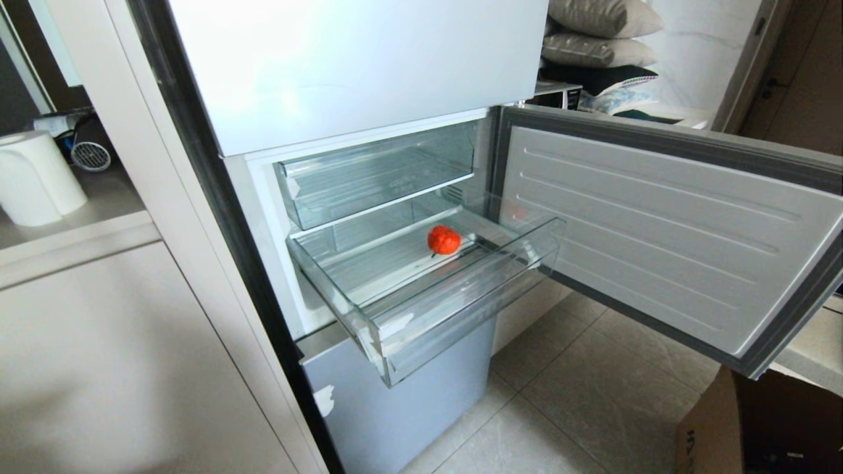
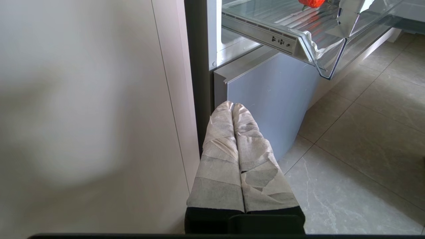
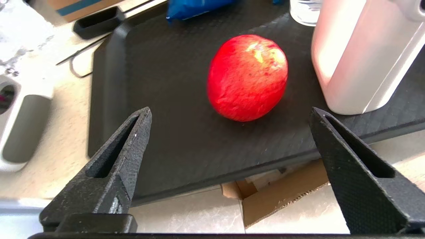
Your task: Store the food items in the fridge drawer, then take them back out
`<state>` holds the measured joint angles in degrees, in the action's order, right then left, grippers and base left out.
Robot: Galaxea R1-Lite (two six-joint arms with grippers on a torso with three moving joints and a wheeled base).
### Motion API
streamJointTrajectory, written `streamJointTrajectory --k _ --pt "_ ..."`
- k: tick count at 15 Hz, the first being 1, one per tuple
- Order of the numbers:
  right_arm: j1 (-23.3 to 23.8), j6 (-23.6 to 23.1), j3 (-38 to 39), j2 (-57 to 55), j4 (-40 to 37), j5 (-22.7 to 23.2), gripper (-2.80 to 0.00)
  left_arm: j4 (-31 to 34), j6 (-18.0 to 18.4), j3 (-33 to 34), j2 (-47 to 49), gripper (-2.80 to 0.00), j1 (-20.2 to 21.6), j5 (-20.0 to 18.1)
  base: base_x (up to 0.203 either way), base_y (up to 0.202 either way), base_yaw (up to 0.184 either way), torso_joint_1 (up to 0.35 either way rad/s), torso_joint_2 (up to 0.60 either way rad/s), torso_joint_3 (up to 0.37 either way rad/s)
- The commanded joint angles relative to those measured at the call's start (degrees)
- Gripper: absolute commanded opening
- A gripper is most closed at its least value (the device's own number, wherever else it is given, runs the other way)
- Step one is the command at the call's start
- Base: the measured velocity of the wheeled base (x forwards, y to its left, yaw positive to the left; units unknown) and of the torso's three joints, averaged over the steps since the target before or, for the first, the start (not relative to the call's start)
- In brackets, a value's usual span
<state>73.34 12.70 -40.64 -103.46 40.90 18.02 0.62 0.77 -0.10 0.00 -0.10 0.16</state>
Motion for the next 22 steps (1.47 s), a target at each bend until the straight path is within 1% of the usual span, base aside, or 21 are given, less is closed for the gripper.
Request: streamJointTrajectory --k 1,3,6,22 --pt "0.27 0.13 -2.16 -3.51 0.23 0.27 0.00 -0.01 0.02 0.01 0.00 -2.80 0.01 0.02 0.000 0.000 0.000 0.000 0.00 0.000" --pt "0.23 0.20 -4.37 -5.80 0.31 0.48 0.00 0.02 0.02 0.01 0.09 -2.80 0.01 0.02 0.000 0.000 0.000 0.000 0.00 0.000" --pt "0.23 0.46 -5.57 -8.21 0.58 5.46 0.00 0.01 0.02 0.01 0.00 -2.80 0.01 0.02 0.000 0.000 0.000 0.000 0.00 0.000" --pt "1.54 0.63 -13.69 -16.03 0.50 5.54 0.00 -0.01 0.02 0.01 0.01 -2.80 0.01 0.02 0.000 0.000 0.000 0.000 0.00 0.000"
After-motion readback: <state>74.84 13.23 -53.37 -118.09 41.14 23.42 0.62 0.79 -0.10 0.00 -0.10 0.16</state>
